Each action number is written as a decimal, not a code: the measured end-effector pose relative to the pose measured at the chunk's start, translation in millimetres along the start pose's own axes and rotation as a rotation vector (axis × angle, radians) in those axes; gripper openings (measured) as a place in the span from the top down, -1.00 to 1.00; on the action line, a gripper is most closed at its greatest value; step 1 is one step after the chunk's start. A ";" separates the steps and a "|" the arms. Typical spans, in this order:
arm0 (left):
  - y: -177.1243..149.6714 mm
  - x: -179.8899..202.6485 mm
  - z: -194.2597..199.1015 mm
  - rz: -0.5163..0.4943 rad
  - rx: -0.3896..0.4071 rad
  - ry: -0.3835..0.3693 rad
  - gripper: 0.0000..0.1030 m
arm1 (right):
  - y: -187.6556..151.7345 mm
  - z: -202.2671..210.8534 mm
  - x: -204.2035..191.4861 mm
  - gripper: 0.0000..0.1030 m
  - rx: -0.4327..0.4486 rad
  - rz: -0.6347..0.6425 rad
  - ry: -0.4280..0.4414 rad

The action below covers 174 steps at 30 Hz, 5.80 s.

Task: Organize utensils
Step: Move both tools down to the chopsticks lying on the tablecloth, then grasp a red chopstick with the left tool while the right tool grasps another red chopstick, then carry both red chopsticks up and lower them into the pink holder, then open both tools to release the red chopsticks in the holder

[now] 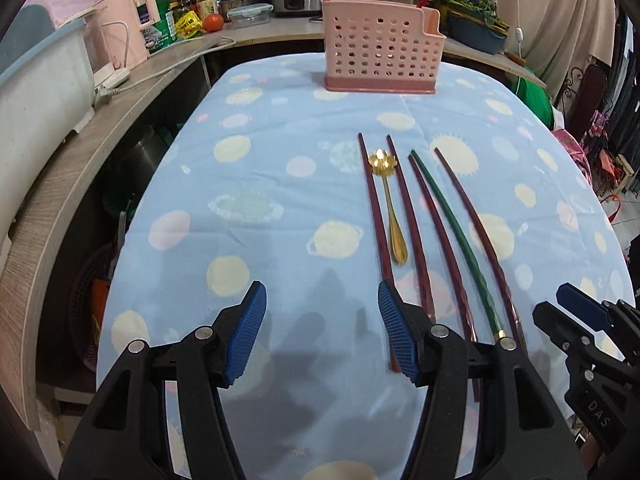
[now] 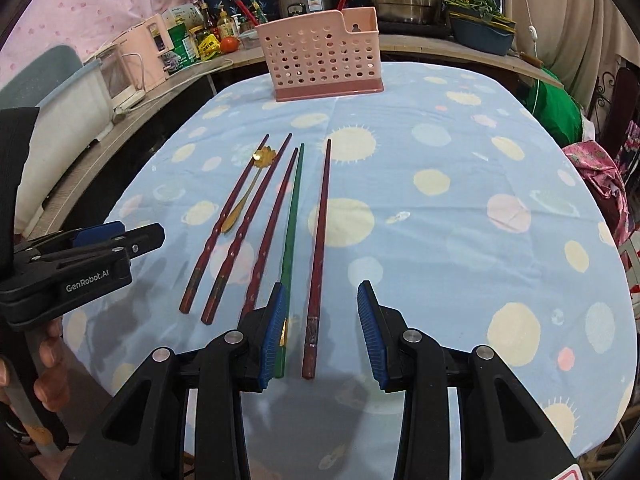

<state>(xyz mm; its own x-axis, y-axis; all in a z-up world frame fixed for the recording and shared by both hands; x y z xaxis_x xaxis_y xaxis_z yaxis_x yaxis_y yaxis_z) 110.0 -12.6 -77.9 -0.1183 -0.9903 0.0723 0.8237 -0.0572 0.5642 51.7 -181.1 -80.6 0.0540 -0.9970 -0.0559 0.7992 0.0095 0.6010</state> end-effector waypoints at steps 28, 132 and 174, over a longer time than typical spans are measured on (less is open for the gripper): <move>-29.4 14.8 -23.0 -0.024 -0.080 -0.054 -0.07 | -24.5 -19.2 -3.9 0.82 -0.060 0.028 -0.026; 311.8 30.7 132.7 0.134 0.506 -0.231 0.86 | 321.5 100.6 84.6 0.86 0.565 -0.180 0.095; 289.8 34.1 67.0 0.073 0.418 -0.093 0.24 | 289.9 56.0 58.0 0.26 0.459 -0.127 0.052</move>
<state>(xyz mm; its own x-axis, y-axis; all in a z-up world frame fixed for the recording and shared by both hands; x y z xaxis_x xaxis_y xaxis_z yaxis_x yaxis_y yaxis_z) 307.5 -54.5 143.2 -0.1333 -0.9731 0.1879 0.5382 0.0881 0.8382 253.0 -240.5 135.0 0.0120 -0.9827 -0.1847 0.4555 -0.1591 0.8759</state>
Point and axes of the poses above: each gripper's, at about its wrist camera, not at the fingertips, and z roughly against the way its jaws point, x to its right, y to its top, the point moved 5 cm from there along -z, roughly the way its jaws point, and after that the axes turned 7 degrees about z, right-handed, at the moved point
